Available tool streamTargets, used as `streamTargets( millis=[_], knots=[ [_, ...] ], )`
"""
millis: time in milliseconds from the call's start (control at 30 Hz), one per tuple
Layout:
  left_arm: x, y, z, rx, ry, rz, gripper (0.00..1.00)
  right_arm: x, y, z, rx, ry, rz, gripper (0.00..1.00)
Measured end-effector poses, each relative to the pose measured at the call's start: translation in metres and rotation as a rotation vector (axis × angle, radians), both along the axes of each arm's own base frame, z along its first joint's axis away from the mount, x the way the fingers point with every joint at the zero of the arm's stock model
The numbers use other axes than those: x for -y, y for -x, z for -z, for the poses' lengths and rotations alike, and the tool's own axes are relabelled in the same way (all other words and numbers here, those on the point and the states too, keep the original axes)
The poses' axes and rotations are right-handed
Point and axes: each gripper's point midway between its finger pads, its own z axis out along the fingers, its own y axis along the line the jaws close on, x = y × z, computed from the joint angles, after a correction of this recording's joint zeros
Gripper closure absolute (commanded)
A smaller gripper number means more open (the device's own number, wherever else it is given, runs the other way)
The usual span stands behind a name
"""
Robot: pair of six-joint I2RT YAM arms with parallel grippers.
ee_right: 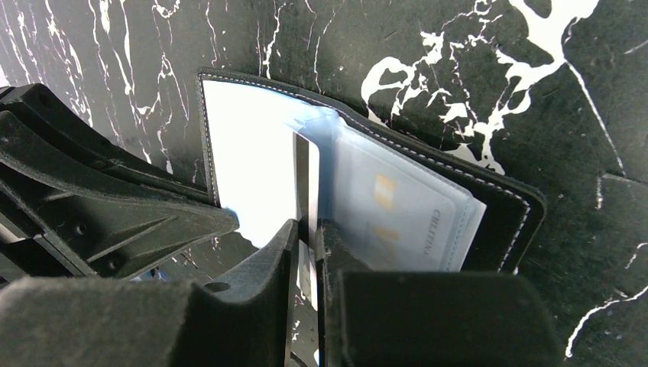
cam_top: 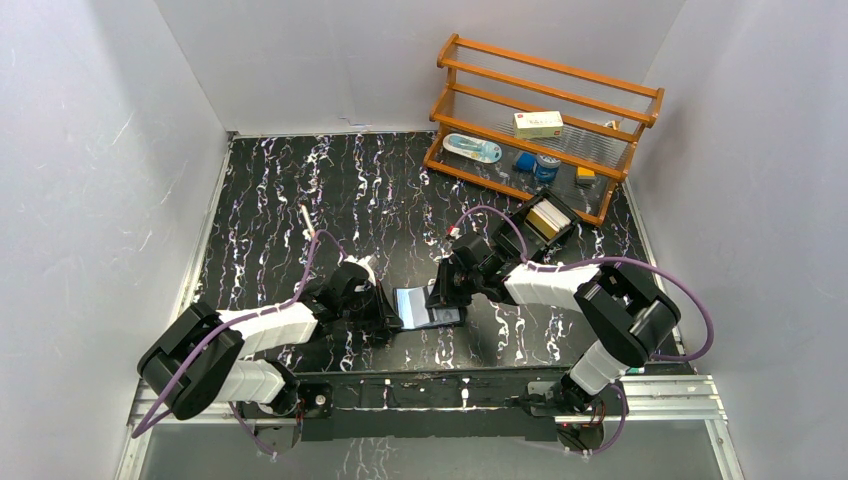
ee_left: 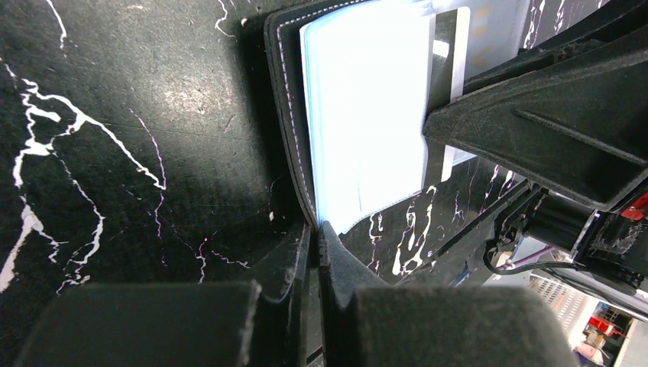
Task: Put the credit cards into the card holder
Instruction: Insert the credit card into the card slot.
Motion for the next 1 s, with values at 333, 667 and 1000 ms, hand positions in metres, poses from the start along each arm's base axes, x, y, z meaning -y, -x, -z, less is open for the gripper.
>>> streamTargets(
  millis=[333, 667, 1000],
  knots=[
    [0.0, 0.0, 0.0, 0.0, -0.002, 0.001, 1.0, -0.001, 0.0, -0.001, -0.025, -0.009, 0.032, 0.81],
    [0.001, 0.0, -0.001, 0.0, 0.001, 0.007, 1.0, -0.014, 0.0, -0.014, -0.028, -0.09, 0.038, 0.26],
    [0.001, 0.002, -0.001, -0.005, 0.005, 0.013, 1.0, -0.014, 0.005, -0.009, -0.025, -0.07, 0.025, 0.5]
  ],
)
